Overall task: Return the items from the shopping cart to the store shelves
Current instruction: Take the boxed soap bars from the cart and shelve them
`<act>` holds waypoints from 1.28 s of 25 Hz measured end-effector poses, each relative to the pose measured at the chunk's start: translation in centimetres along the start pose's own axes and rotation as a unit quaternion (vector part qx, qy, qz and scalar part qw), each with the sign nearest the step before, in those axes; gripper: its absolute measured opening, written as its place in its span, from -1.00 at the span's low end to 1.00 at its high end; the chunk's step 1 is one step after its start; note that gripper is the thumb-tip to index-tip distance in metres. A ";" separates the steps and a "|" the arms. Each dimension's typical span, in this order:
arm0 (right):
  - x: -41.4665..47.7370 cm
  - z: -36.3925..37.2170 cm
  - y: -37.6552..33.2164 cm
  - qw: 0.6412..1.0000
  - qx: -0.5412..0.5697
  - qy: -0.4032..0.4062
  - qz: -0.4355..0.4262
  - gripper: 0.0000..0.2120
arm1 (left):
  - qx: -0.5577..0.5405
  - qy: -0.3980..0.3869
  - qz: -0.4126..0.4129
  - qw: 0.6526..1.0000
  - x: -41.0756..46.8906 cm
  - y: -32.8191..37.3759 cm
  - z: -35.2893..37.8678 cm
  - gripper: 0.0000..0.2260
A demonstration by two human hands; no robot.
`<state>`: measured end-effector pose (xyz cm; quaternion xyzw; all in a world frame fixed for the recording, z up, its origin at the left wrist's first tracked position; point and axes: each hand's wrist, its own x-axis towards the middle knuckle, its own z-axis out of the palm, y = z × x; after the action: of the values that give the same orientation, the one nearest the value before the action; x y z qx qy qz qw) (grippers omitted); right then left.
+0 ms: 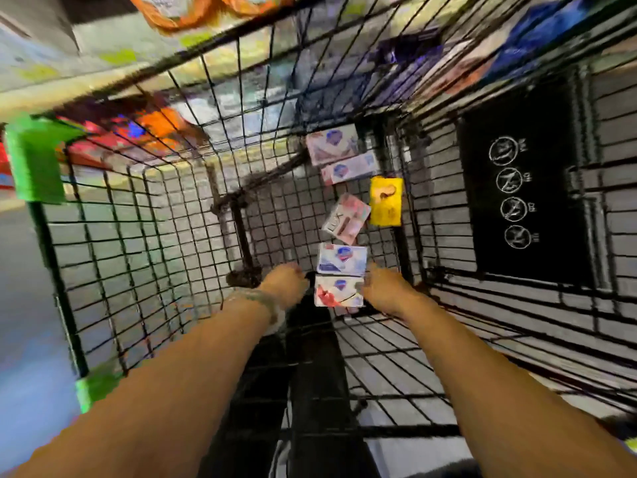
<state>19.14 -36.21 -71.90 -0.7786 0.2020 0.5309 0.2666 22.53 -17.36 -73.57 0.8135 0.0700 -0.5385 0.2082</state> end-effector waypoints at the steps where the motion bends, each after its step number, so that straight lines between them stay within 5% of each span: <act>1: 1.1 0.2 0.1 0.999 0.034 0.015 0.018 -0.59 | -0.033 0.022 -0.006 0.999 1.1 0.0 1.0 -0.70; 7: 6.3 3.2 0.3 0.929 0.342 0.061 0.124 -0.40 | -0.212 0.000 -0.100 0.972 4.8 -0.7 7.6 -0.45; 10: 8.4 4.7 0.2 0.925 0.351 0.101 0.105 -0.33 | -0.213 0.016 -0.123 0.969 4.7 0.0 8.6 -0.31; 14: 8.7 4.2 -0.7 0.919 0.345 0.142 0.125 -0.32 | -0.246 0.052 -0.149 0.956 4.5 0.5 8.5 -0.47; 17: 9.4 4.4 -0.1 0.913 0.364 0.130 0.132 -0.13 | -0.313 0.053 -0.140 0.938 4.6 0.4 9.2 -0.43; 23: 8.4 4.2 0.0 0.915 0.332 0.166 0.157 -0.28 | -0.323 -0.057 -0.120 0.937 7.0 -2.5 12.2 -0.23; 26: 7.7 4.6 -0.2 0.921 0.315 0.164 0.163 -0.02 | -0.330 -0.078 -0.095 0.936 2.5 -2.1 6.2 -0.27; 32: 1.0 3.2 -4.6 0.951 0.231 0.172 0.109 -0.58 | -0.225 -0.003 -0.094 0.970 -4.3 -8.3 -2.3 -0.40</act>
<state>19.94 -30.63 -72.84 -0.7489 0.4451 0.3533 0.3408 19.89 -8.43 -71.14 0.7336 0.2653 -0.5288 0.3345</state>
